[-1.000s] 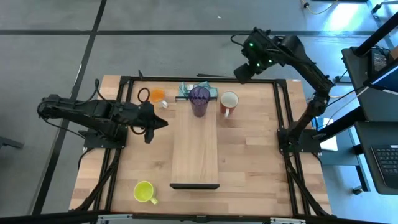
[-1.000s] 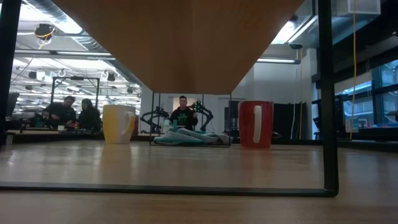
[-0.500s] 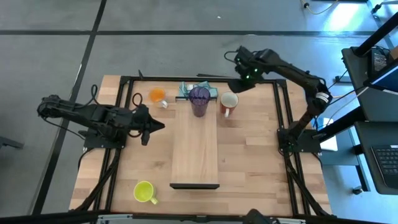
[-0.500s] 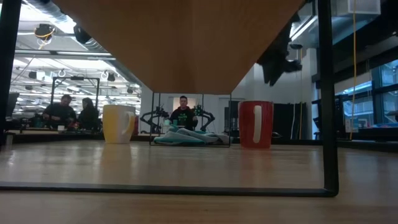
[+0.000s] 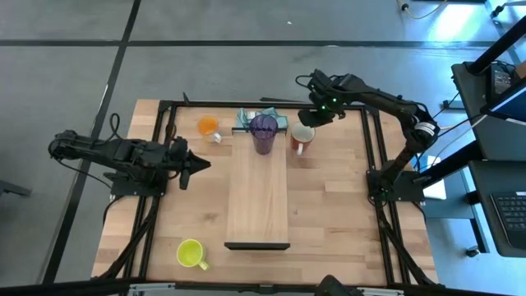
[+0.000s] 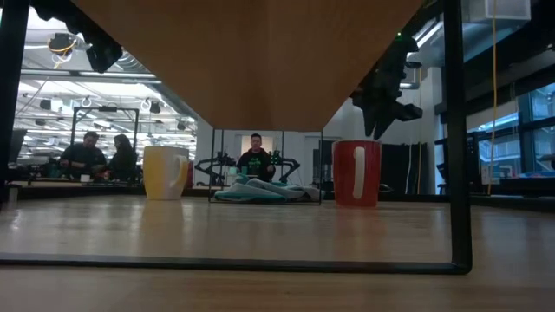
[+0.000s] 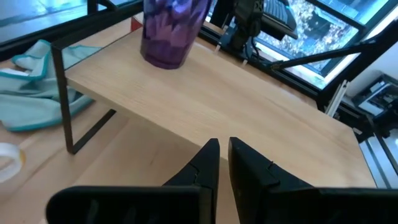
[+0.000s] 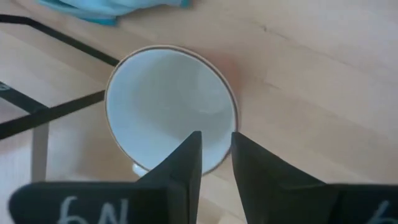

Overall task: Stack small to large cups/mugs on shelf
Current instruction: Put the brown cup on the shelf

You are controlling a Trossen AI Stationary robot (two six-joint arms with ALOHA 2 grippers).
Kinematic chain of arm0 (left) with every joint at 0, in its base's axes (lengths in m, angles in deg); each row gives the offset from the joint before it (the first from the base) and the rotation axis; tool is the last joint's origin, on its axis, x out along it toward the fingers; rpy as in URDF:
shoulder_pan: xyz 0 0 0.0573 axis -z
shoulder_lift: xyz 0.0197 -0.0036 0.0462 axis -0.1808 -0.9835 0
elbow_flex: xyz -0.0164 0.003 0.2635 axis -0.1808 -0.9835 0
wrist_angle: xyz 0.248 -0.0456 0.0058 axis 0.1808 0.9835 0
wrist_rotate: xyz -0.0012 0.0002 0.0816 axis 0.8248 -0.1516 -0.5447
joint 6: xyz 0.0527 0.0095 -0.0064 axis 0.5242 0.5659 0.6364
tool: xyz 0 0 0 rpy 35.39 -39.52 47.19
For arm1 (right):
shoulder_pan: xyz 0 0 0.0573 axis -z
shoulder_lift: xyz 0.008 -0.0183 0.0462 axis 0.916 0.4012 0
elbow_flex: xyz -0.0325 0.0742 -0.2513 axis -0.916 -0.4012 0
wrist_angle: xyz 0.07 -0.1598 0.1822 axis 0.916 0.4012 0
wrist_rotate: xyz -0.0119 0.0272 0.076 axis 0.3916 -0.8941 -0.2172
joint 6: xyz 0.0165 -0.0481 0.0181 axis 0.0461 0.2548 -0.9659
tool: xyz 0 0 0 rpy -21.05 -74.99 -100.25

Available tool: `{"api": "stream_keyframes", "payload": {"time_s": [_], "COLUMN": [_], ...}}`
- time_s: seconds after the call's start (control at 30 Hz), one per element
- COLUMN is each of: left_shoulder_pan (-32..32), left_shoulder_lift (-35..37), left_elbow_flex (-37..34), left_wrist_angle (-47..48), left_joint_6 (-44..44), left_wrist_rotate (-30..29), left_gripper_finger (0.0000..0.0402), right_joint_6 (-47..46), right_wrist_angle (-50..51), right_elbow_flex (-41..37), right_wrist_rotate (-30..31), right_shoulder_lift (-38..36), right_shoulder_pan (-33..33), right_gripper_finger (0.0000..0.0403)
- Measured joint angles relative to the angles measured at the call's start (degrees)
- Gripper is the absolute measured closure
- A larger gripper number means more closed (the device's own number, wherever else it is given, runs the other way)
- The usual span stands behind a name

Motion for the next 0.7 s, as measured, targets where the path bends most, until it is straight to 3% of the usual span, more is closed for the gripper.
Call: {"api": "stream_keyframes", "payload": {"time_s": [0.47, 0.7], "left_shoulder_pan": [-3.4, -4.0], "left_shoulder_lift": [1.6, 1.6], "left_elbow_flex": [-1.3, -1.3], "left_wrist_angle": [0.2, 0.2], "left_joint_6": [0.2, 0.2], "left_wrist_rotate": [0.0, 0.0], "left_gripper_finger": [0.0372, 0.0372], "right_joint_6": [-1.6, -1.6], "right_wrist_angle": [-3.5, -5.1], "right_elbow_flex": [-3.0, -1.5], "right_wrist_rotate": [2.8, 0.1], "right_shoulder_lift": [0.0, 0.0], "right_shoulder_pan": [-2.3, -3.6], "right_gripper_finger": [0.0314, 0.0314]}}
